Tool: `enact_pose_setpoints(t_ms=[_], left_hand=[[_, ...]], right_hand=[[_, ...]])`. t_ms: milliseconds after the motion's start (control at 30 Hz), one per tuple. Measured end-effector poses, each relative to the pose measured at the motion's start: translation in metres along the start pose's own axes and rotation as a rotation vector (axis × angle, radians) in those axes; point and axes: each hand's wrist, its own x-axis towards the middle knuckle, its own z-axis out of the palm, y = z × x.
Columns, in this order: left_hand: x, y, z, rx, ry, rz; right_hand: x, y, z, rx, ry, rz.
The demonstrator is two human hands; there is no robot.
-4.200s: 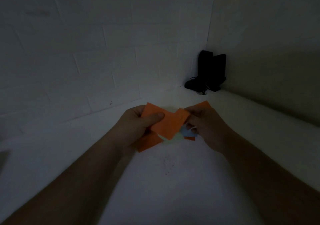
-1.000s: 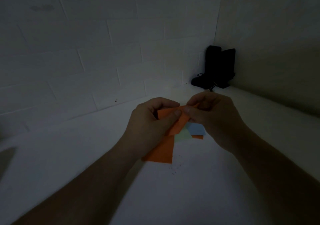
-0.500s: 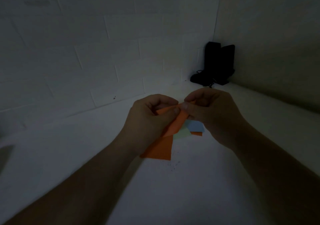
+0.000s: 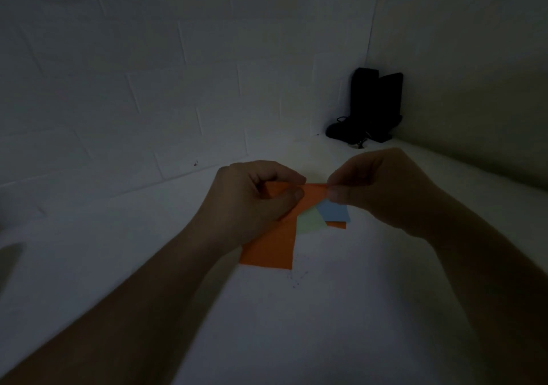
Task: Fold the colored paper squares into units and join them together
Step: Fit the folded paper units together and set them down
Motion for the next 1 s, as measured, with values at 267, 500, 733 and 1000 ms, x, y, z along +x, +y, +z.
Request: enact_pose_setpoints(t_ms=[267, 500, 733, 1000], left_hand=[[0.002, 0.001, -0.001, -0.118, -0.013, -0.075], [0.002, 0.002, -0.001, -0.189, -0.034, -0.123], [0.003, 0.003, -0.002, -0.333, -0.022, -0.164], [0.003, 0.007, 0.0, -0.433, 0.029, -0.16]], right_hand=[[0.0, 0.003, -0.002, 0.211, -0.015, -0.048], [0.001, 0.006, -0.001, 0.245, 0.016, -0.083], [0.001, 0.002, 0.005, 0.561, -0.005, -0.053], [0.002, -0.007, 0.027, 0.788, 0.027, 0.075]])
